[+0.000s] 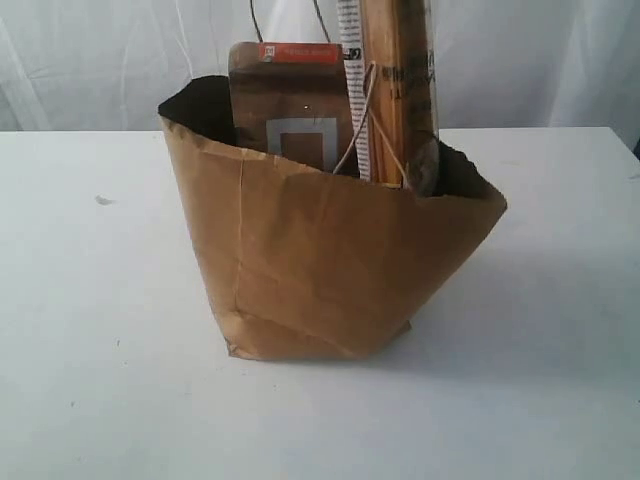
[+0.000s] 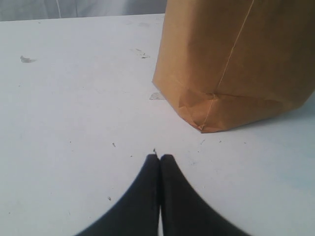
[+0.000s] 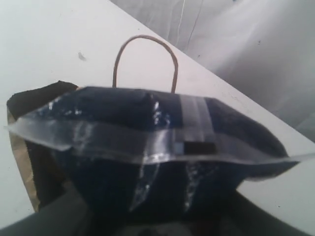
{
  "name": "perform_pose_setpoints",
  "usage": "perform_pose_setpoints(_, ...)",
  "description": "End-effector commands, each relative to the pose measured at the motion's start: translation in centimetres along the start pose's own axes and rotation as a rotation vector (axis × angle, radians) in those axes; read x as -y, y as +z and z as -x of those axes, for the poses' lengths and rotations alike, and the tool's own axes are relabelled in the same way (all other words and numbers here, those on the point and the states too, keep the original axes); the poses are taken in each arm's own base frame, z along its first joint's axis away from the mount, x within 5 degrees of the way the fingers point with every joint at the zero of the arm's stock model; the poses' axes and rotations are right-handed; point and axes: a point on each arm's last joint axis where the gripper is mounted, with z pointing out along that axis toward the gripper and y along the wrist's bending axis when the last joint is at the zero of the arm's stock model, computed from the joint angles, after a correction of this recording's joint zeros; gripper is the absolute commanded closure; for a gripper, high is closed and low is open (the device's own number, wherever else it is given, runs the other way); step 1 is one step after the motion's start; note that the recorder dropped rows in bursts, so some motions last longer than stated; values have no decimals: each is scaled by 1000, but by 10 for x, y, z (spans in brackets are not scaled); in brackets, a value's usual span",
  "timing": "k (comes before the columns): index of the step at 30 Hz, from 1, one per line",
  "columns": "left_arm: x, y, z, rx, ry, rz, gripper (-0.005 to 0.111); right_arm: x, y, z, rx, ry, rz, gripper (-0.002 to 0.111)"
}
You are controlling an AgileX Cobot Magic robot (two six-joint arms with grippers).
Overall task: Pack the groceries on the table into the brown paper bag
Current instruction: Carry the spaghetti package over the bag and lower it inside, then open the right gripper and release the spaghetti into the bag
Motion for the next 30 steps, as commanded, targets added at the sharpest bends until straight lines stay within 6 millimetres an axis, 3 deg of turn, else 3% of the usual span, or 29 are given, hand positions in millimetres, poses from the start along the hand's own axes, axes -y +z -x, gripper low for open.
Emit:
perform_pose_setpoints(1,0,0,-1,-2,-2,1,107,1,22,-1,-16,3,11,108)
perform_pose_setpoints(9,0,0,-1,-2,-2,1,107,-3,39,10,102,73,70,108)
perform_pose_setpoints(16,0,0,-1,-2,-2,1,107,-6,58,-5,-48,28,111,108)
perform_pose_setpoints(24,0,0,-1,-2,-2,1,107,-28,70,-8,-95,-58,153,107)
perform_pose_setpoints(26,0,0,-1,-2,-2,1,107,-29,71,-8,-96,-73,145,102)
perform_pose_setpoints(29,0,0,-1,-2,-2,1,107,-29,73,-8,-101,-71,144,85)
perform_pose_setpoints(30,0,0,-1,-2,-2,1,107,-29,73,-8,-101,-71,144,73)
